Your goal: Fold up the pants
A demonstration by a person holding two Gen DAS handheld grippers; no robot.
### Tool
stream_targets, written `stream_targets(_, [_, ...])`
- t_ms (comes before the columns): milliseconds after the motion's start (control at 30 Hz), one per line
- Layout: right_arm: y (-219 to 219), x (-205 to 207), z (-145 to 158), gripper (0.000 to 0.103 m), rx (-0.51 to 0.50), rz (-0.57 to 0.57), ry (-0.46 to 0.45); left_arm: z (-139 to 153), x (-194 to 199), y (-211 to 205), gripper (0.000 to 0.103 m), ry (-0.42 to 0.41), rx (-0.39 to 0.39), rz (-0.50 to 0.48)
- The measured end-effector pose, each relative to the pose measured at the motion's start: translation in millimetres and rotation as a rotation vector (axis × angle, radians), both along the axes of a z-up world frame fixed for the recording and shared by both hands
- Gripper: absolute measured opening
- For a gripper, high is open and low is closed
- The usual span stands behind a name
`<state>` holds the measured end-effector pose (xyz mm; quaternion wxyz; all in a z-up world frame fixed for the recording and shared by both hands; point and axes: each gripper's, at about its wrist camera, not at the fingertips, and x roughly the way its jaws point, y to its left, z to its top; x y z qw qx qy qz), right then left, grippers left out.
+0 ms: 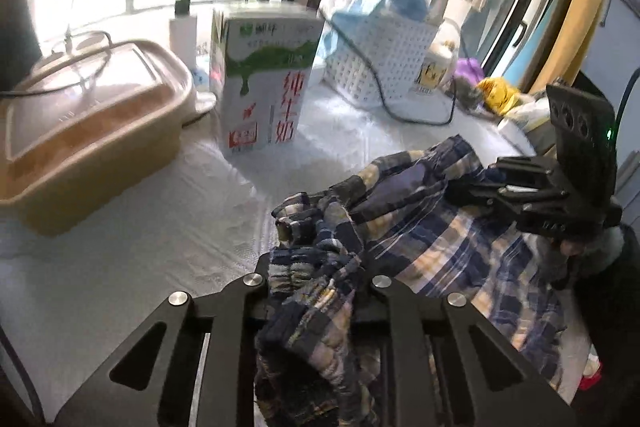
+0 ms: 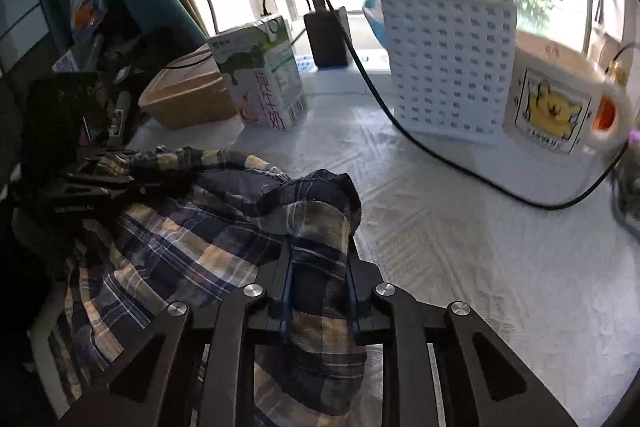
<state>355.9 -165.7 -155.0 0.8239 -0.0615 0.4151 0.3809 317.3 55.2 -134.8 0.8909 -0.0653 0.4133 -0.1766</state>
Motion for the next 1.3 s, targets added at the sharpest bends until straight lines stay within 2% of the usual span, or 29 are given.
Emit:
stream_targets(200, [2.4,-34.9,48.1,0.019,0.003,-0.004,-0.154,37.5,-32.6,4.2,0.017,-0.098,-0.03,0.039])
stream_targets(533, [1.4,-117.9,140.6,0.019,0.02,0.02,-0.418,105.8,-109.6,9.5,0.016,-0.323,-0.066,0.119])
stream_targets(633, [4.5,-139.9,160.6,0.019,0.031,0.029,-0.473,124.9,-135.7,14.9,0.016,-0.384,-0.094,0.147])
stream_targets(833, [12.3,-189.2,203.9,0.019,0.06,0.053,-0.614,158.0,-181.7,26.4,0.016,-0.502,-0.097,0.181])
stream_targets(967, [23.8,-220.6,233.5,0.019,0.09,0.086,-0.693,185.2,-218.7,38.8,0.016,-0.596,-0.071,0.212])
stream_targets(1133, [41.9,-258.6,263.9,0.019,0.154,0.145,-0.774,220.1,-266.3,56.2,0.016,-0.709,0.004,0.263])
stream_targets(1300, [60.5,-283.2,280.1,0.019,0.251,0.198,-0.774,236.6,-304.6,75.1,0.016,-0.777,0.066,0.346])
